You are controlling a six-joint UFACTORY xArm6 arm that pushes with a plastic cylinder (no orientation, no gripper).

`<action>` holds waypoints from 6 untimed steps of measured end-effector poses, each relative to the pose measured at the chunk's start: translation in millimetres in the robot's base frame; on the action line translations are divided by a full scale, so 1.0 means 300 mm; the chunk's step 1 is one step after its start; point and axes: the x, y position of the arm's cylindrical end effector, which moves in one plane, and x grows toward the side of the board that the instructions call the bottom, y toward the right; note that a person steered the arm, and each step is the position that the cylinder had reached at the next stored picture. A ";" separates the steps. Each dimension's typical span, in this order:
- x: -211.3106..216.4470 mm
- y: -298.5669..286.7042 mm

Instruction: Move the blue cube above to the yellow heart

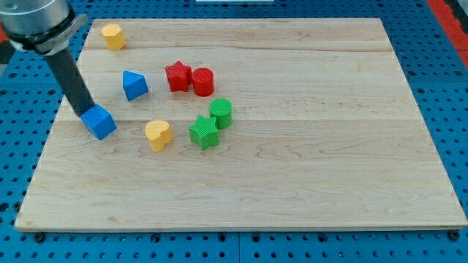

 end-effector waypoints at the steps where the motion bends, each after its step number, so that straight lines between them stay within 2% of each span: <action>1: 0.099 -0.112; 2: 0.160 -0.053; 3: 0.040 0.075; 4: -0.015 0.250; 5: 0.049 0.418; 6: 0.159 0.395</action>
